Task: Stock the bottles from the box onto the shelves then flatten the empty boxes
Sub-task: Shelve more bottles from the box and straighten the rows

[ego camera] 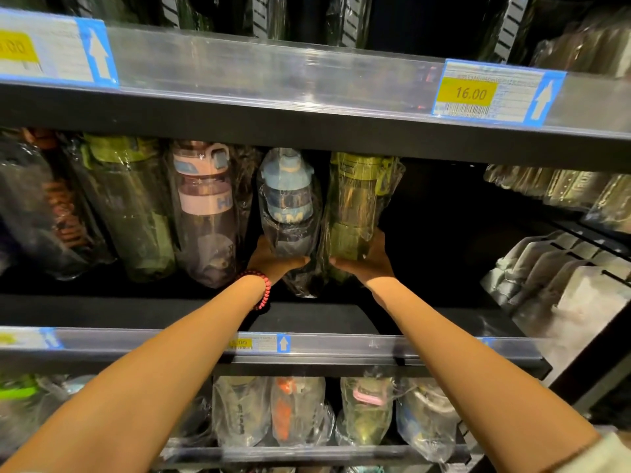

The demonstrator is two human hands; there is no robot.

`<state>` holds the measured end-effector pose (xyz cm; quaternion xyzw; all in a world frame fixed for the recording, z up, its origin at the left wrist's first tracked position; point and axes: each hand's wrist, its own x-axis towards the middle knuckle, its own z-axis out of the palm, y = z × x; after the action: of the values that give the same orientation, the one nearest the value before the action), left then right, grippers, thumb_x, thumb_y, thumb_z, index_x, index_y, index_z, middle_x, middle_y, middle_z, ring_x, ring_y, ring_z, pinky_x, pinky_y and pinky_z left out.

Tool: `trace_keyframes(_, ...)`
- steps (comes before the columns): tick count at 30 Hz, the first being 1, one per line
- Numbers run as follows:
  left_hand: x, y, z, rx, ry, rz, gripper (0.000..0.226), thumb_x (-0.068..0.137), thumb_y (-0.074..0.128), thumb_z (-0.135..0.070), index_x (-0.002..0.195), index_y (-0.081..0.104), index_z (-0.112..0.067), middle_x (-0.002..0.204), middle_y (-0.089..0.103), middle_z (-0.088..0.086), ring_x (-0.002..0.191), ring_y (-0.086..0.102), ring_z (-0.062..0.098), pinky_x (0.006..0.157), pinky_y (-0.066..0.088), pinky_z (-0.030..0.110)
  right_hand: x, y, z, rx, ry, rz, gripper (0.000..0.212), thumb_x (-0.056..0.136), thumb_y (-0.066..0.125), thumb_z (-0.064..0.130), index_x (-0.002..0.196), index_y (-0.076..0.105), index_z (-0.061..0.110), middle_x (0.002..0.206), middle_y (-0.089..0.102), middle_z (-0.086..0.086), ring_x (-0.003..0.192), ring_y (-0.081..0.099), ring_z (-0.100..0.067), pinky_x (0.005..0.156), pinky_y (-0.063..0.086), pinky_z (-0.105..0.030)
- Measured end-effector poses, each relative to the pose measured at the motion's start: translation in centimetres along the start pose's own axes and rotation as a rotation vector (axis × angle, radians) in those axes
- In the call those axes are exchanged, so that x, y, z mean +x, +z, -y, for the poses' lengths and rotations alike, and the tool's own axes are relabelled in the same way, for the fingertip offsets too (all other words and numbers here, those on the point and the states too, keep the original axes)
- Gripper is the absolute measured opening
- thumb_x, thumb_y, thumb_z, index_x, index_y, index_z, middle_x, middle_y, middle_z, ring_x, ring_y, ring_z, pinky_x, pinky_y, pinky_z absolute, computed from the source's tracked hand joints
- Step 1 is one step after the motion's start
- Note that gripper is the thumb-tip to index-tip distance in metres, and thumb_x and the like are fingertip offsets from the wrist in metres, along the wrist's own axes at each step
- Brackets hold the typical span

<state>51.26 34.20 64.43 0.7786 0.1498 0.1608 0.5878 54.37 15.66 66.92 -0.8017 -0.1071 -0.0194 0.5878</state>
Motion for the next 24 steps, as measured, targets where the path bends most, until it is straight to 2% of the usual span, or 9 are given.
trace_keyframes(2, -0.1, 0.0, -0.1, 0.004, -0.009, -0.001, 0.097, 0.055, 0.089, -0.025, 0.137, 0.039, -0.011, 0.131, 0.054, 0.006, 0.117, 0.054, 0.024, 0.098, 0.043, 0.031, -0.1, -0.3, 0.2, -0.005, 0.013, -0.004, 0.104, 0.063, 0.086, 0.012, 0.143, 0.02, 0.017, 0.139, 0.044, -0.008, 0.128, 0.044, -0.027, 0.105, 0.037, -0.034)
trace_keyframes(5, 0.3, 0.0, -0.1, 0.026, -0.01, 0.011, 0.124, 0.029, 0.085, -0.051, 0.138, 0.039, -0.012, 0.132, 0.054, 0.006, 0.119, 0.054, 0.024, 0.102, 0.044, 0.037, -0.3, -0.9, 0.3, 0.001, 0.036, -0.01, 0.103, 0.066, 0.085, 0.013, 0.145, 0.018, 0.016, 0.14, 0.044, -0.009, 0.127, 0.045, -0.027, 0.094, 0.035, -0.025)
trace_keyframes(8, 0.3, -0.2, -0.3, 0.04, -0.028, 0.027, 0.132, 0.021, 0.083, -0.057, 0.138, 0.04, -0.013, 0.134, 0.054, 0.005, 0.12, 0.053, 0.023, 0.104, 0.042, 0.037, -0.5, -1.1, 0.5, -0.002, 0.045, -0.009, 0.104, 0.065, 0.085, 0.014, 0.145, 0.018, 0.016, 0.14, 0.045, -0.009, 0.126, 0.046, -0.026, 0.096, 0.038, -0.027)
trace_keyframes(11, -0.6, -0.4, -1.3, 0.018, 0.003, -0.005, 0.122, 0.028, 0.086, -0.052, 0.136, 0.041, -0.014, 0.132, 0.055, 0.003, 0.12, 0.053, 0.022, 0.1, 0.041, 0.03, -0.6, -1.3, 0.5, -0.01, 0.048, -0.027, 0.104, 0.065, 0.086, 0.016, 0.145, 0.02, 0.016, 0.14, 0.046, -0.008, 0.125, 0.048, -0.026, 0.097, 0.04, -0.03)
trace_keyframes(14, -0.9, -0.5, -1.7, -0.024, 0.051, -0.059, 0.104, 0.053, 0.091, -0.027, 0.139, 0.034, -0.012, 0.137, 0.049, 0.003, 0.125, 0.048, 0.022, 0.096, 0.035, 0.023, -0.9, -1.5, 0.5, -0.019, 0.044, -0.031, 0.102, 0.067, 0.084, 0.017, 0.145, 0.019, 0.015, 0.141, 0.045, -0.009, 0.127, 0.046, -0.027, 0.096, 0.039, -0.029)
trace_keyframes(18, -0.8, -0.4, -1.6, -0.075, 0.137, -0.13, 0.104, 0.056, 0.089, -0.01, 0.141, 0.03, -0.009, 0.139, 0.046, 0.006, 0.125, 0.045, 0.02, 0.097, 0.033, 0.022, -0.9, -1.5, 0.6, -0.025, 0.033, -0.028, 0.1, 0.068, 0.084, 0.016, 0.145, 0.019, 0.015, 0.141, 0.045, -0.01, 0.128, 0.045, -0.028, 0.097, 0.038, -0.03)
trace_keyframes(21, -1.0, -0.5, -1.9, -0.102, 0.174, -0.125, 0.11, 0.047, 0.091, -0.014, 0.14, 0.032, -0.009, 0.137, 0.047, 0.007, 0.123, 0.047, 0.019, 0.098, 0.036, 0.025, -0.8, -1.5, 0.5, -0.041, 0.012, -0.02, 0.099, 0.069, 0.084, 0.017, 0.144, 0.02, 0.014, 0.141, 0.044, -0.009, 0.128, 0.044, -0.027, 0.098, 0.036, -0.028)
trace_keyframes(24, -1.0, -0.2, -2.0, -0.095, 0.187, -0.145, 0.102, 0.044, 0.088, -0.022, 0.134, 0.042, -0.008, 0.13, 0.054, 0.007, 0.119, 0.052, 0.021, 0.098, 0.041, 0.028, -0.6, -1.4, 0.6, -0.041, -0.006, 0.006, 0.1, 0.07, 0.082, 0.015, 0.145, 0.017, 0.014, 0.144, 0.039, -0.009, 0.131, 0.04, -0.027, 0.1, 0.034, -0.027)
